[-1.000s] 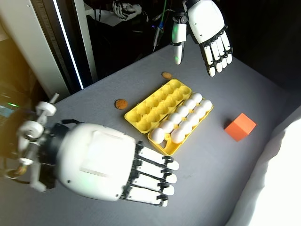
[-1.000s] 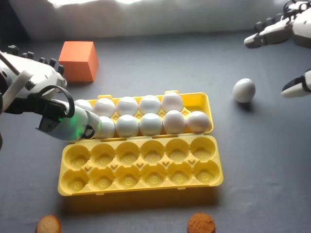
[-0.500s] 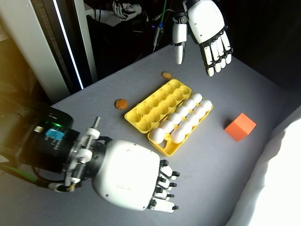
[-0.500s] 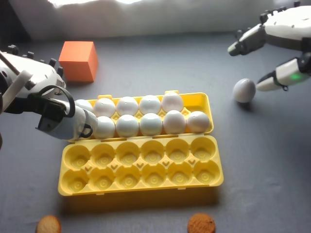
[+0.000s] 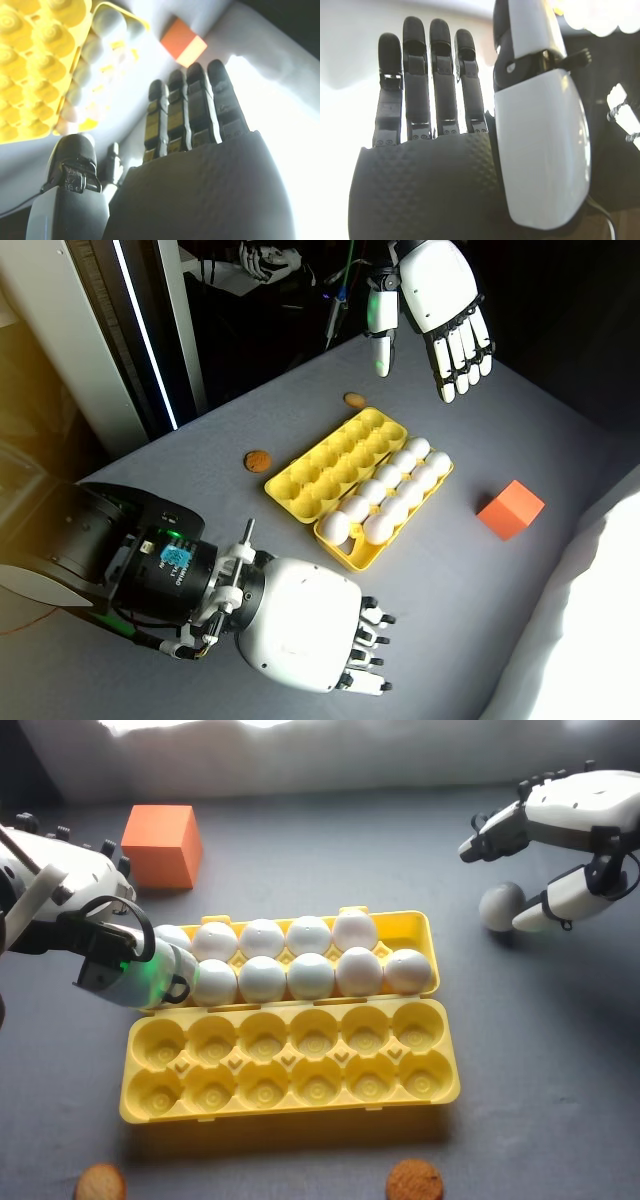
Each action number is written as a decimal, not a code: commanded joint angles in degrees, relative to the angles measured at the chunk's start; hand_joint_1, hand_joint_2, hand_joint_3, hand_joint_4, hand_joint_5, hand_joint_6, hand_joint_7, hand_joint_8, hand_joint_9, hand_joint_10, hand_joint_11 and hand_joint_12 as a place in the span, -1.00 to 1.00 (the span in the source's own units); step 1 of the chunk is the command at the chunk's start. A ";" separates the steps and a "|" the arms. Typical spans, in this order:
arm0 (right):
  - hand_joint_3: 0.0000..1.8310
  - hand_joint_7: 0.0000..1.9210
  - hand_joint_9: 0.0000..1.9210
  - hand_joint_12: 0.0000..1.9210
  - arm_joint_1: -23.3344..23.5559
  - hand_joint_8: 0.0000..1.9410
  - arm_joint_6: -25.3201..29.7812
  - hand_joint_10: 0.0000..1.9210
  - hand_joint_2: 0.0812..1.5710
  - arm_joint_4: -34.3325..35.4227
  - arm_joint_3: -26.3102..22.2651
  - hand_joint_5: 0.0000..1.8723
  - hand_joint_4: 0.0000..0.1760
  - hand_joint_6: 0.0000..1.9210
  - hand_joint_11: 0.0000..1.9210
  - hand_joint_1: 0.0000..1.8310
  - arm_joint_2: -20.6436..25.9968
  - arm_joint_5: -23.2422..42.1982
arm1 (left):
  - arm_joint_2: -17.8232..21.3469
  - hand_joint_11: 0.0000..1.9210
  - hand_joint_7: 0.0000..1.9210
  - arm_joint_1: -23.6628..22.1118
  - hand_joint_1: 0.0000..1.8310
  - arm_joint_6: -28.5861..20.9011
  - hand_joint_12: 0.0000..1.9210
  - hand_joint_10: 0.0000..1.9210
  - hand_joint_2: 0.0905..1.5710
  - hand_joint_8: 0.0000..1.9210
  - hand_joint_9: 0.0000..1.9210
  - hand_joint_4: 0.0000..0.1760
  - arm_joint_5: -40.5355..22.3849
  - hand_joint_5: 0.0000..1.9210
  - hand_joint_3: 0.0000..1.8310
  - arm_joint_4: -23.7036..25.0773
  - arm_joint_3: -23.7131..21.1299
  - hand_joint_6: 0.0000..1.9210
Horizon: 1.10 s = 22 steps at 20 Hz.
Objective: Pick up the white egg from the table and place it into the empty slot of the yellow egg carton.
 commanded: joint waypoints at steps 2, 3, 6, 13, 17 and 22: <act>-1.00 -0.35 -0.36 0.10 -0.27 -1.00 0.18 -0.97 0.21 0.62 0.51 -0.41 -1.00 -0.99 -0.83 0.24 0.33 6.58 | 0.51 -1.00 -0.75 -0.50 -0.99 0.06 -0.61 -1.00 0.58 -1.00 -0.80 -1.00 0.38 -0.75 -1.00 4.75 0.00 -1.00; -1.00 -0.34 -0.34 0.10 -0.59 -0.99 0.18 -0.97 0.21 0.62 0.66 -0.40 -1.00 -0.99 -0.82 0.25 0.23 7.12 | 0.51 -1.00 -0.77 -0.51 -1.00 0.06 -0.66 -1.00 0.58 -1.00 -0.82 -1.00 0.39 -0.77 -1.00 4.75 0.00 -1.00; -1.00 -0.35 -0.36 0.12 -1.09 -1.00 0.18 -0.98 0.23 0.62 1.34 -0.41 -1.00 -1.00 -0.86 0.26 -0.36 7.48 | 0.51 -1.00 -0.72 -0.51 -0.98 0.05 -0.59 -0.99 0.58 -1.00 -0.78 -1.00 0.40 -0.73 -1.00 4.75 0.00 -1.00; -0.99 -0.34 -0.35 0.10 -3.18 -0.99 0.23 -0.98 0.25 1.05 3.82 -0.39 -1.00 -0.99 -0.84 0.25 -1.65 8.35 | 0.51 -1.00 -0.74 -0.51 -0.99 0.07 -0.61 -1.00 0.59 -1.00 -0.80 -1.00 0.43 -0.75 -1.00 4.75 0.00 -1.00; -1.00 -0.30 -0.35 0.17 -3.37 -0.99 0.67 -0.98 0.29 1.05 3.92 -0.34 -1.00 -0.99 -0.87 0.22 -1.88 8.82 | 0.50 -1.00 -0.72 -0.51 -0.99 0.07 -0.57 -1.00 0.59 -1.00 -0.78 -1.00 0.43 -0.72 -1.00 4.75 0.00 -1.00; -0.99 -0.22 -0.26 0.14 -3.77 -0.98 1.06 -0.95 0.31 1.05 3.92 -0.25 -1.00 -0.97 -0.77 0.23 -2.18 10.43 | 0.50 -1.00 -0.69 -0.50 -1.00 0.07 -0.49 -0.99 0.59 -1.00 -0.75 -1.00 0.43 -0.70 -1.00 4.75 0.00 -1.00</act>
